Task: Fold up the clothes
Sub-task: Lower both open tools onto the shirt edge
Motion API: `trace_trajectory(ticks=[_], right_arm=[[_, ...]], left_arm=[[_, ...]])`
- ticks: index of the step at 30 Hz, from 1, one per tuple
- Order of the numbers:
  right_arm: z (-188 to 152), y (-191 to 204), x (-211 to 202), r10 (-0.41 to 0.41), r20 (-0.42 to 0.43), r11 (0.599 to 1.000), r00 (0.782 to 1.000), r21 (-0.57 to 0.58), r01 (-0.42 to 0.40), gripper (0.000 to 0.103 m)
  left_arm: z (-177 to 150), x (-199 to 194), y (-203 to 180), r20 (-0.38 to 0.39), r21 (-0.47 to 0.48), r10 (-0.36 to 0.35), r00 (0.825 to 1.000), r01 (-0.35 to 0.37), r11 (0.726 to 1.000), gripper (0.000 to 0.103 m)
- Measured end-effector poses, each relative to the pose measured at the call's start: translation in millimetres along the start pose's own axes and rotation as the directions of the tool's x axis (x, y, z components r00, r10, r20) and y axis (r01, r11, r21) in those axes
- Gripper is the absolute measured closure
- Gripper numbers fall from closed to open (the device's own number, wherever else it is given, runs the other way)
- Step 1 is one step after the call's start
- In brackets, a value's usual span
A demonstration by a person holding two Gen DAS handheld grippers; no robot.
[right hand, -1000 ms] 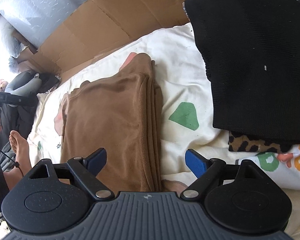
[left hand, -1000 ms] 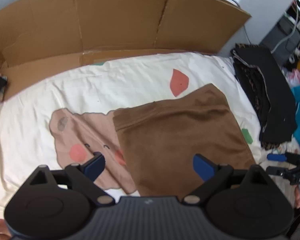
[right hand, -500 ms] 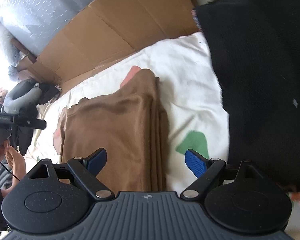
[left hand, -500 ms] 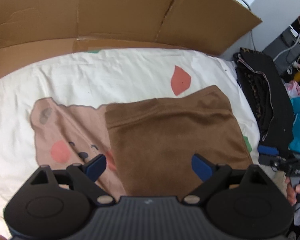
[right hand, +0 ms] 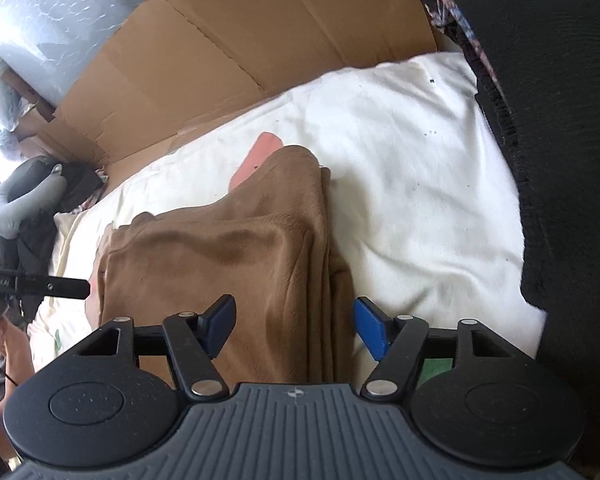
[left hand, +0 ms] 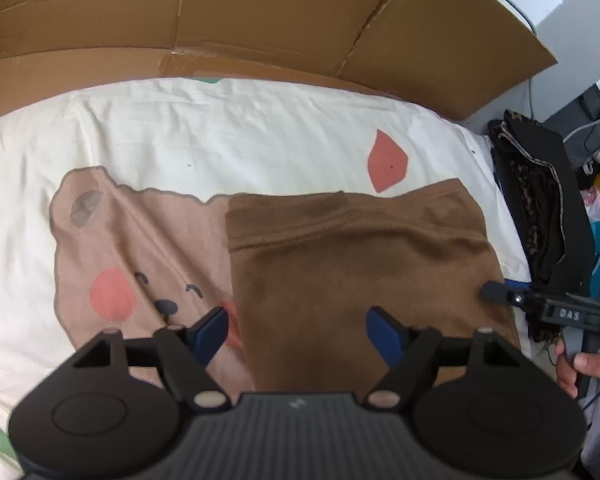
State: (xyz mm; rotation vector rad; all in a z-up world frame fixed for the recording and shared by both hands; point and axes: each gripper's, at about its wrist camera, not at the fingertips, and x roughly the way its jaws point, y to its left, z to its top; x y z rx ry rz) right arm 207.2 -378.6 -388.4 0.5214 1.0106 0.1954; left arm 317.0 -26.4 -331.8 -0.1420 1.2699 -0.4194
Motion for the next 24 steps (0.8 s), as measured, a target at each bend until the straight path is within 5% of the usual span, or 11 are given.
trace_trajectory(ticks=[8,12,15,24], right_arm=[[10.9,-9.4,12.7,0.028,-0.021,0.998,0.999,0.061,-0.027,0.039],[13.7,-12.8,10.0,0.058,-0.021,0.994,0.998,0.096,-0.056,0.062],[15.8,-15.4,8.0,0.081,-0.019,0.989,0.997,0.122,-0.078,0.069],[16.9,-24.6,11.8,0.084,-0.034,0.984,0.996,0.159,-0.078,0.067]], left_arm=[[-6.0,16.4,6.3,-0.026,-0.032,-0.05,0.998,0.049,0.998,0.03],[-9.6,23.6,9.7,-0.027,-0.037,-0.057,0.998,0.056,0.998,0.03],[-12.4,27.9,14.1,-0.027,-0.045,-0.044,0.999,0.043,0.998,0.031],[-20.1,33.8,22.6,-0.038,-0.078,-0.064,0.997,0.061,0.995,0.034]])
